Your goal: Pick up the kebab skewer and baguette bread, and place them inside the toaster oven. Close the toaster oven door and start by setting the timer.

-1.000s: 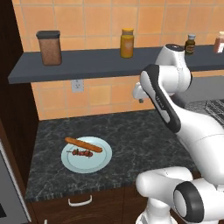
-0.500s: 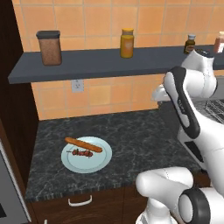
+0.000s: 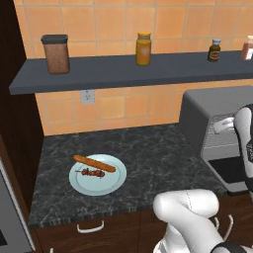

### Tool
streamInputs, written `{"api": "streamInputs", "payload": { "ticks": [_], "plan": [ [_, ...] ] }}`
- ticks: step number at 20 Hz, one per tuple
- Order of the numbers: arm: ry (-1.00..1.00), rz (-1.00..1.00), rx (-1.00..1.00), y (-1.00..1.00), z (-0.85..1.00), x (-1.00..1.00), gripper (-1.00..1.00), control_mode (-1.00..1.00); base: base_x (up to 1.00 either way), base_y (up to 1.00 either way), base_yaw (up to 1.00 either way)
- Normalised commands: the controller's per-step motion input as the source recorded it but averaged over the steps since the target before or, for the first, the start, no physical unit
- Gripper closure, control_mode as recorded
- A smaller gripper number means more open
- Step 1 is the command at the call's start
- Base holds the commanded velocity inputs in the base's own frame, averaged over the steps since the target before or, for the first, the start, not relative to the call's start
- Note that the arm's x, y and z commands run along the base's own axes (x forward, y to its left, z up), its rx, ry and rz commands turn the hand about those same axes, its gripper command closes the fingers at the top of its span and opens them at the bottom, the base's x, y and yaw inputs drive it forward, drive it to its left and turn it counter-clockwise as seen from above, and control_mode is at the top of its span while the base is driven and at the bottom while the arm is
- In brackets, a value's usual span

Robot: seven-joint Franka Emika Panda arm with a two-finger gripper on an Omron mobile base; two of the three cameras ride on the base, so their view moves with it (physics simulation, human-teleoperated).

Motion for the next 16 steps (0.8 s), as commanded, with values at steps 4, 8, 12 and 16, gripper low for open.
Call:
{"api": "streamInputs", "payload": {
  "ticks": [4,8,12,16],
  "plan": [
    [-0.15,0.0,0.01,-0.75,-0.16,0.08,-1.0,-1.0,0.0,0.0,0.0],
    [-0.04,0.0,0.03,-0.67,-0.02,0.23,-1.0,-1.0,0.0,0.0,0.0],
    [-0.05,0.0,0.01,-0.78,-0.08,0.28,-1.0,-1.0,0.0,0.0,0.0],
    [-0.06,0.0,-0.01,-0.82,-0.16,0.16,-1.0,-1.0,0.0,0.0,0.0]
  ]
}}
